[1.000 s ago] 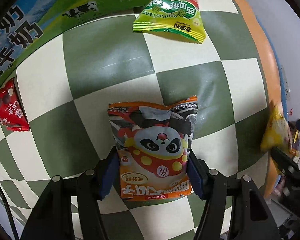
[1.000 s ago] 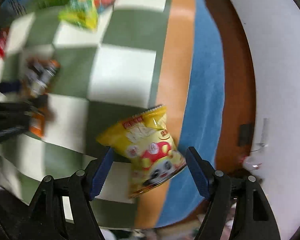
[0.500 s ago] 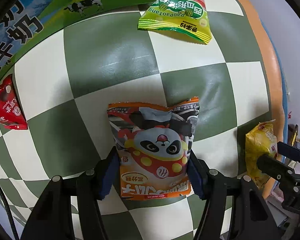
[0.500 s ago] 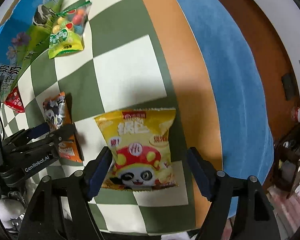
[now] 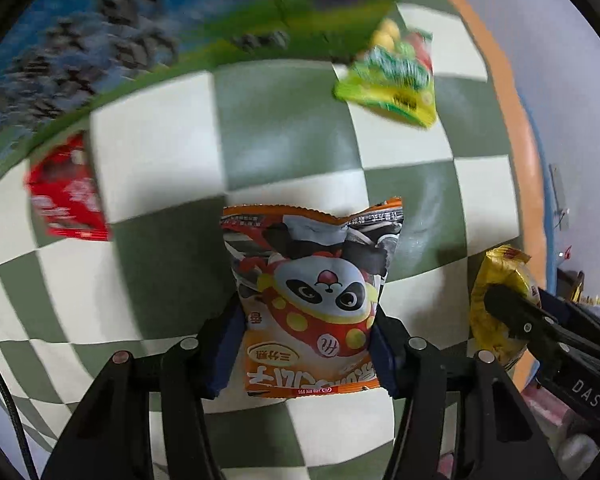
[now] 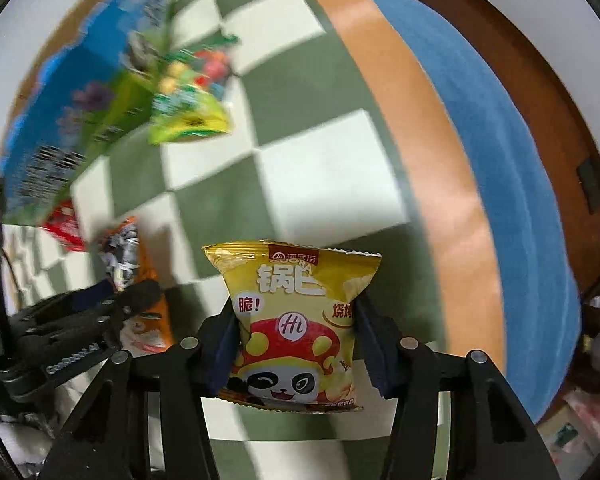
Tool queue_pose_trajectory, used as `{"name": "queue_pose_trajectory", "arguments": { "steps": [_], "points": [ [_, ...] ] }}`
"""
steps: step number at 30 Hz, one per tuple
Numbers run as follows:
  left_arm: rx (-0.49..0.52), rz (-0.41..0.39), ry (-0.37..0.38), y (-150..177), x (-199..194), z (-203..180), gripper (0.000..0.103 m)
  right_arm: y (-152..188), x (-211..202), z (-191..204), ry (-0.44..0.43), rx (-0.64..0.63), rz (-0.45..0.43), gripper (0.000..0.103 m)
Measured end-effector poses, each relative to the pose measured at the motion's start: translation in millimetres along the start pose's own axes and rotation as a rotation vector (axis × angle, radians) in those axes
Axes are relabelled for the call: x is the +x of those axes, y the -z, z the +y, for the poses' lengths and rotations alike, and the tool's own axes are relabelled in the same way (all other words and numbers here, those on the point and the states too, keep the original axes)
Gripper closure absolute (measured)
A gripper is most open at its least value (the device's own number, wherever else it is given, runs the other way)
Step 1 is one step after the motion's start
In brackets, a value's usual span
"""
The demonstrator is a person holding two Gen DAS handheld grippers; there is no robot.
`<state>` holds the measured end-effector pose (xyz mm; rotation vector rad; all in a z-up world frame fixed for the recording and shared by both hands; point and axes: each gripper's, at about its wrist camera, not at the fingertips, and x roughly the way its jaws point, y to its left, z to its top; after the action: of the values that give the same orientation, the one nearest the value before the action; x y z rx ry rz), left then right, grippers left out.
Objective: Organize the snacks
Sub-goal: 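Carry both panda bags into the box and open both grippers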
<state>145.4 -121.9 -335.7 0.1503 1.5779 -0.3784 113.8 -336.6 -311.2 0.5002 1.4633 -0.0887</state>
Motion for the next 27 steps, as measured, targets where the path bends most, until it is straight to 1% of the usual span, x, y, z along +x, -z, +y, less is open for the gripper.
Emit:
{"name": "queue_pose_trajectory", "arguments": {
  "steps": [4,5,8,11,13,14,16,17,20,23,27],
  "points": [
    [-0.023,-0.072,0.032,3.3,-42.8,19.6,0.049,-5.6,-27.8,22.1,-0.097,-0.019,-0.058,0.047],
    [-0.030,-0.090,0.044,3.1,-54.5,24.5,0.049,-3.8,-31.7,43.6,-0.118,-0.031,-0.075,0.047],
    [-0.061,-0.165,0.078,-1.8,-98.0,43.0,0.049,-11.6,-55.2,81.2,-0.180,-0.083,-0.126,0.047],
    [-0.094,-0.243,0.100,-16.3,-145.1,67.6,0.049,-33.1,-64.2,126.4,-0.214,-0.133,-0.167,0.047],
    [-0.115,-0.281,0.101,-28.2,-165.5,79.0,0.049,-54.4,-76.6,147.6,-0.229,-0.170,-0.197,0.047],
    [-0.130,-0.310,0.094,-37.7,-179.3,90.7,0.049,-61.1,-80.4,154.2,-0.232,-0.182,-0.208,0.047],
    [-0.143,-0.333,0.073,-53.6,-192.8,100.7,0.049,-85.3,-86.6,174.9,-0.223,-0.218,-0.236,0.047],
    [-0.149,-0.339,0.066,-61.9,-198.6,109.5,0.049,-92.1,-90.5,185.5,-0.213,-0.236,-0.249,0.047],
    [-0.159,-0.344,0.030,-100.1,-203.2,125.6,0.049,-119.3,-91.6,206.6,-0.176,-0.273,-0.262,0.047],
    [-0.157,-0.316,0.006,-142.1,-198.8,142.7,0.049,-149.2,-82.5,227.1,-0.121,-0.300,-0.255,0.047],
    [-0.153,-0.262,-0.021,-194.4,-178.4,158.2,0.049,-183.9,-55.4,243.3,-0.047,-0.318,-0.224,0.047]
  ]
}}
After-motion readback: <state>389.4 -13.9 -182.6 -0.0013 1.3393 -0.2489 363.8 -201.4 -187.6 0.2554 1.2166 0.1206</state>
